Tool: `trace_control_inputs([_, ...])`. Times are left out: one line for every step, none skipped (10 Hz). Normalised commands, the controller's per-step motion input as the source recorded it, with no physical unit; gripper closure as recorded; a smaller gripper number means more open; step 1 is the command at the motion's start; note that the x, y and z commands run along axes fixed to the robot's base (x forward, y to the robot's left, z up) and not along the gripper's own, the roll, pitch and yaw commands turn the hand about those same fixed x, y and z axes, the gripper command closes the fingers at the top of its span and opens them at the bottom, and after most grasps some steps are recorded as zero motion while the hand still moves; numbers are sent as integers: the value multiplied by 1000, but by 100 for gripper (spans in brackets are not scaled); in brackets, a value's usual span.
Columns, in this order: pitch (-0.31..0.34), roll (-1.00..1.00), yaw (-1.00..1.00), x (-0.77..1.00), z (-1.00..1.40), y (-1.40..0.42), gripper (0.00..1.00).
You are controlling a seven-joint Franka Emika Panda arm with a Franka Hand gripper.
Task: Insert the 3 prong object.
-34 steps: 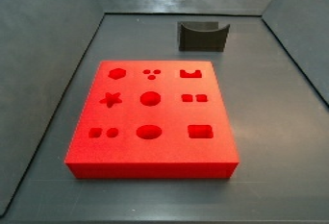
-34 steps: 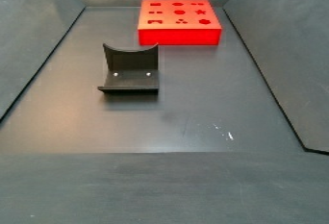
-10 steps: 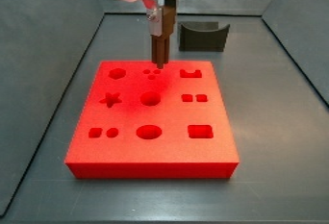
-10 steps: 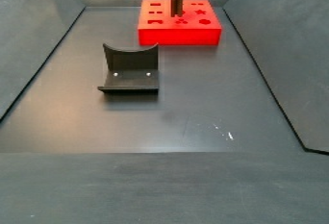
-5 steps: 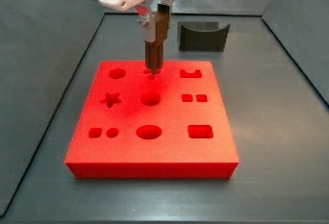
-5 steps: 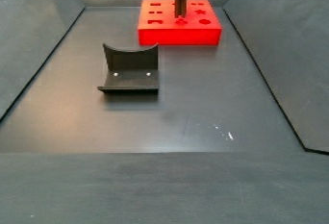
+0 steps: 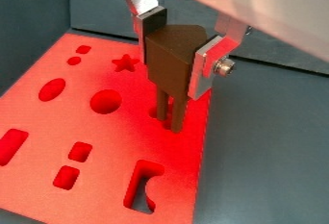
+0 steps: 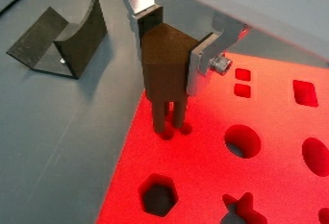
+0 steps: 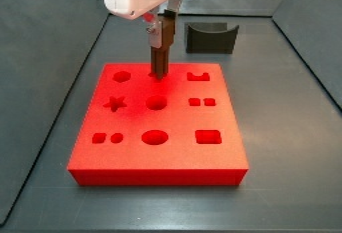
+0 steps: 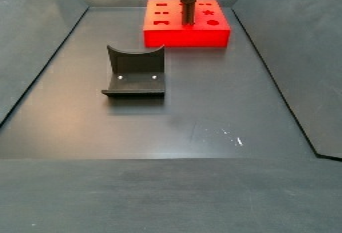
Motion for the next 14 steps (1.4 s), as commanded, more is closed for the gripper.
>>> trace_control_inputs([0, 160, 1000, 0, -109, 0, 100])
trace_control_inputs([0, 197, 986, 0, -3, 0, 100])
trace_control_inputs([0, 214, 969, 0, 0, 0, 100])
trace_control_inputs([0, 249, 931, 0, 0, 0, 100])
trace_control_inputs([34, 257, 857, 0, 151, 0, 100])
trace_control_inputs([0, 267, 351, -223, 397, -446, 100])
trace_control_inputs([0, 181, 94, -26, 89, -374, 100])
trace_control_inputs([9, 234, 134, 0, 3, -489, 100])
trace_control_inputs([0, 96, 106, 0, 0, -57, 100])
trace_control_inputs([1, 91, 217, 131, -126, 60, 100])
trace_control_inputs([34, 89, 306, 291, 0, 146, 100])
trace_control_inputs([39, 34, 251, 326, 0, 254, 100])
trace_control_inputs([0, 0, 46, 74, 0, 34, 100])
trace_control_inputs([-10, -19, 54, 0, -203, 51, 100])
